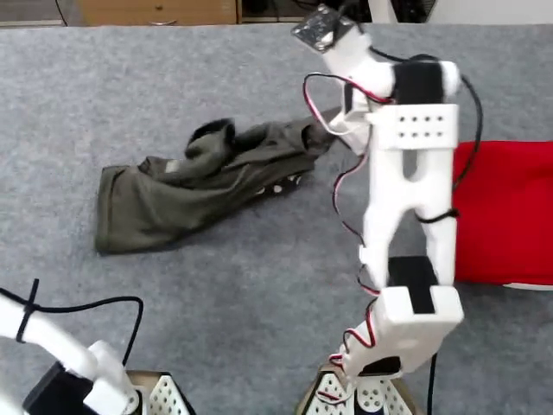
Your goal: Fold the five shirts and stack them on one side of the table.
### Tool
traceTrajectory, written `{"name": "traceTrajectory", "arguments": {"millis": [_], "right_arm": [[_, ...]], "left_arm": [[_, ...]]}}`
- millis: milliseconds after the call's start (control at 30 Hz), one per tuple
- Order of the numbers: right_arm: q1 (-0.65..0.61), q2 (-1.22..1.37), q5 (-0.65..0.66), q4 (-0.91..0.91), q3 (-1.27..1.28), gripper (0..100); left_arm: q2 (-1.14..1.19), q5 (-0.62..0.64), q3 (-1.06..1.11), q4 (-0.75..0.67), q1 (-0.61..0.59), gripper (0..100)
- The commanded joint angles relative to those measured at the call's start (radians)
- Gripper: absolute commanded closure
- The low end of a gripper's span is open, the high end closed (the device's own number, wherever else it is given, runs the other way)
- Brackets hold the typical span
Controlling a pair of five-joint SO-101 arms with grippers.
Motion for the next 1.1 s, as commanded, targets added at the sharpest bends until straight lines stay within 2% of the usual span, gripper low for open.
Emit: {"name": "traceTrajectory", "arguments": {"millis": [0, 167, 267, 367, 600, 700, 1067], "right_arm": [[0.022, -0.081, -0.008, 0.023, -0.045, 99.7], [0.015, -0.09, -0.008, 0.023, -0.013, 99.7], [0.013, -0.093, -0.009, 0.023, 0.039, 99.7], [0.018, -0.093, -0.028, 0.023, 0.073, 99.7], [0.021, -0.094, -0.084, 0.023, 0.124, 99.7], [0.03, -0.094, -0.087, 0.023, 0.124, 99.7], [0.064, -0.094, -0.083, 0.023, 0.116, 99.7]], "left_arm": [[-0.013, -0.003, -0.049, 0.081, 0.133, 78], [-0.002, -0.005, -0.032, 0.232, 0.454, 78], [-0.002, -0.015, 0.032, 0.233, 0.624, 77], [0.021, -0.089, 0.117, 0.206, 0.74, 77], [0.185, -0.109, 0.167, 0.08, 0.766, 77], [0.257, -0.158, 0.163, 0.072, 0.764, 77], [0.312, -0.155, 0.124, 0.066, 0.766, 78]]}}
